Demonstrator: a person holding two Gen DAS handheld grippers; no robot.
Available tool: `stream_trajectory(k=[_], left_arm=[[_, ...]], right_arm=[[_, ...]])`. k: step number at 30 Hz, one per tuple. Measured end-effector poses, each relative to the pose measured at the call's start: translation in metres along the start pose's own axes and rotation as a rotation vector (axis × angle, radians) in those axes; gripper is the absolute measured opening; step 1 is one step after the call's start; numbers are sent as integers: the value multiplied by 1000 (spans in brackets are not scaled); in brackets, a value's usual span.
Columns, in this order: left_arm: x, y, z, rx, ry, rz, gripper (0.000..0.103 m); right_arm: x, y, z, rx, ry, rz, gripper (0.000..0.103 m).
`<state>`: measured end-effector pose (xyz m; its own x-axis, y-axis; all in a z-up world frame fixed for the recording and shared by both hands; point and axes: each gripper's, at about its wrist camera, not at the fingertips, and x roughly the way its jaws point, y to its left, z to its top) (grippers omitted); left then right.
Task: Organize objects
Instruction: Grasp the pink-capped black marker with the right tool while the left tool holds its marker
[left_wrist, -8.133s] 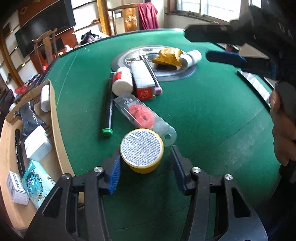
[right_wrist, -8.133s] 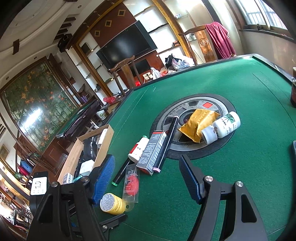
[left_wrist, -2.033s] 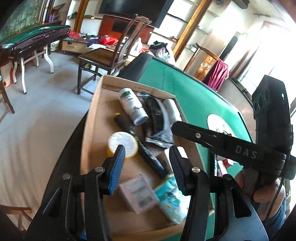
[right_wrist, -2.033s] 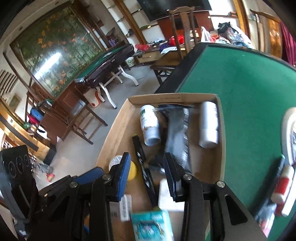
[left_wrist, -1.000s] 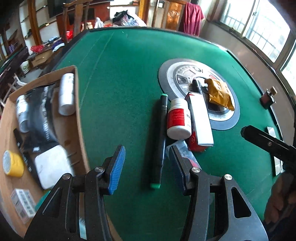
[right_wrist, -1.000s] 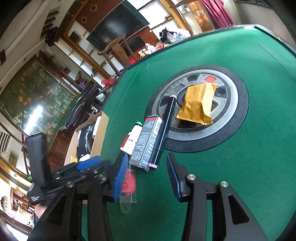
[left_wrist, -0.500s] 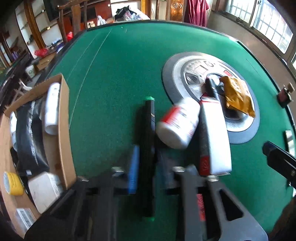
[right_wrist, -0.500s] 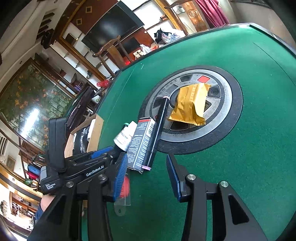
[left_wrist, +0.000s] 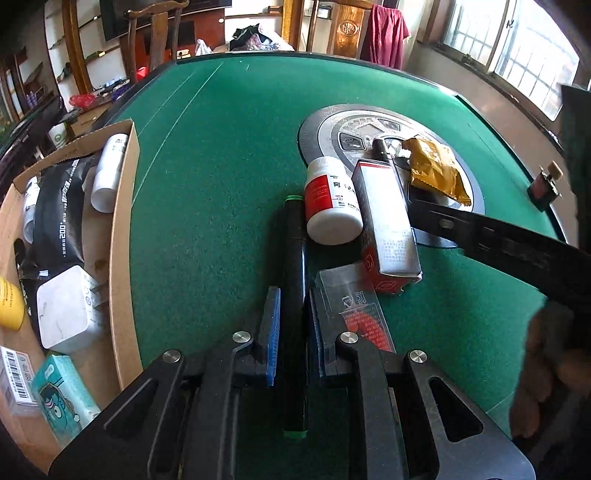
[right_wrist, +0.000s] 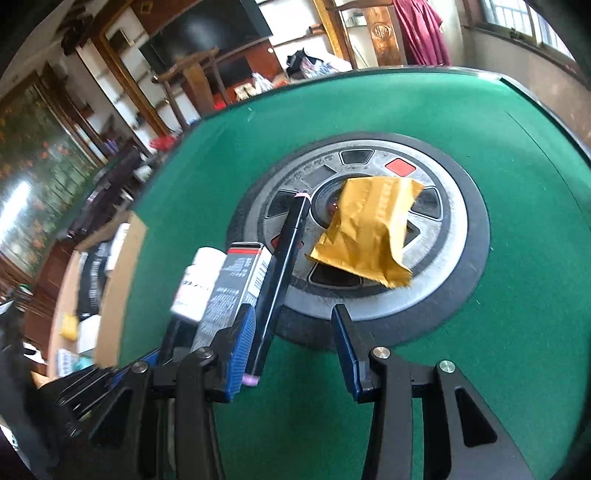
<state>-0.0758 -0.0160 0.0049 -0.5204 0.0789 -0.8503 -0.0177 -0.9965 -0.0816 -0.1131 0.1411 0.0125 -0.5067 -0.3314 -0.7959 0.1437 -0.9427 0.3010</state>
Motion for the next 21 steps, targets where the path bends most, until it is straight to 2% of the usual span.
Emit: stream_trajectory(k=[3, 5, 6, 7, 8, 9, 12, 15, 17, 21], left_arm=[[-1, 2, 1, 0, -9, -9, 15], [-1, 2, 1, 4, -18, -1, 15], [-1, 3, 1, 2, -22, 2, 15], [-1, 2, 0, 7, -24, 3, 15], [-1, 2, 0, 7, -27, 3, 15], [-1, 3, 0, 0, -29, -2, 15], [-2, 6, -1, -16, -29, -19, 14], [-4, 13, -2, -45, -26, -50, 14], [-8, 15, -3, -58, -38, -71, 14], [-15, 15, -4, -58, -64, -63, 14]], right_arm=[[9, 13, 7, -49, -10, -78, 42], [13, 25, 10, -110, -25, -125, 37], [15, 27, 11, -135, -24, -148, 32], [20, 30, 10, -172, -9, -171, 18], [20, 33, 8, -215, -27, -206, 14], [19, 33, 7, -230, -40, -210, 13], [10, 18, 3, -189, -44, -168, 13], [-1, 3, -3, -121, -38, -83, 13], [-13, -2, -7, -89, -57, -40, 13], [-37, -4, -14, -58, -119, 0, 13]])
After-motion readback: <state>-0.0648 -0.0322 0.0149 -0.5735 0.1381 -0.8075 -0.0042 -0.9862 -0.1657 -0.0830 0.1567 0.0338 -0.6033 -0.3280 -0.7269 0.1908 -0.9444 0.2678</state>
